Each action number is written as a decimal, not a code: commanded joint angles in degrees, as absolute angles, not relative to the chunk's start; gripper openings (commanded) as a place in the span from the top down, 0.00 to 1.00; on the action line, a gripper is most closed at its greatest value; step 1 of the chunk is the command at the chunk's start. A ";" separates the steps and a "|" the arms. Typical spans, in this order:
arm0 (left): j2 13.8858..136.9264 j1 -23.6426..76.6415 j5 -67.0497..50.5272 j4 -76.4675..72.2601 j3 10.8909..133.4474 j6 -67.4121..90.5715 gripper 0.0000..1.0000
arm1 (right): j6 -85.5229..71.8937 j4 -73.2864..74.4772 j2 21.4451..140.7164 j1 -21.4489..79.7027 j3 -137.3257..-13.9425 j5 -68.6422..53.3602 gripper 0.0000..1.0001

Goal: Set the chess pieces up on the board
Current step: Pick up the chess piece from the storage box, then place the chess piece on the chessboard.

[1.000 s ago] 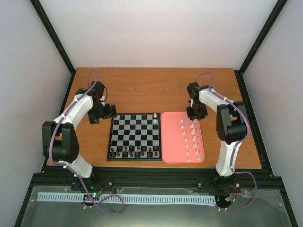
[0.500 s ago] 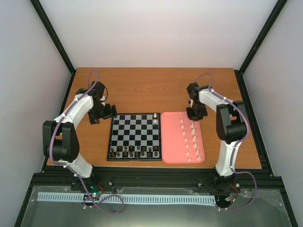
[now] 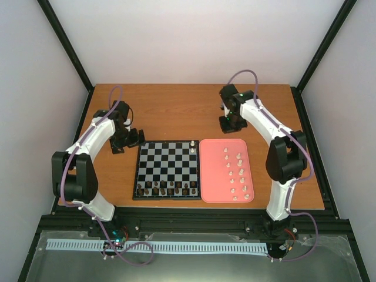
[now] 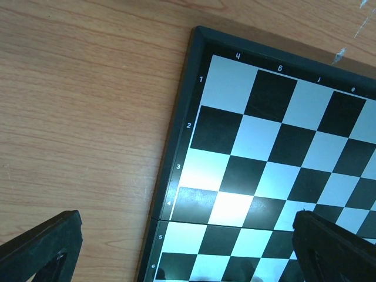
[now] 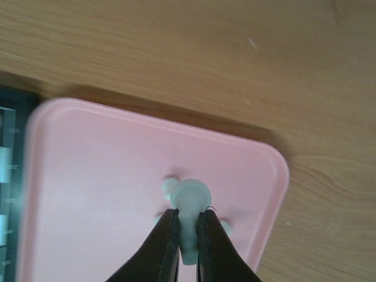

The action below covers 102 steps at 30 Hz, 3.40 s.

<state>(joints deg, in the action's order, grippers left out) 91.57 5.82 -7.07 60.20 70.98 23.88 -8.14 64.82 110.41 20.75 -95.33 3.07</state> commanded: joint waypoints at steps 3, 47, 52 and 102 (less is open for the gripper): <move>89.57 5.47 -6.95 59.82 70.91 21.92 0.00 | -9.16 72.55 115.23 29.57 -108.67 3.83 0.97; 88.67 5.48 -9.01 57.06 64.41 22.77 0.00 | -7.73 78.49 142.83 42.45 -135.17 -4.04 0.95; 88.82 5.47 -9.21 57.02 64.27 22.85 0.00 | -8.13 78.78 143.34 42.24 -135.35 -2.53 0.95; 91.91 5.52 -9.49 56.52 65.94 22.57 0.00 | -6.88 75.87 138.57 39.94 -137.68 -4.17 0.69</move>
<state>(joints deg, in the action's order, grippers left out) 91.09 5.82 -8.84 57.19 63.68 23.14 -6.98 76.77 143.50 40.73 -135.85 -4.95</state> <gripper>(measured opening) 0.998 0.297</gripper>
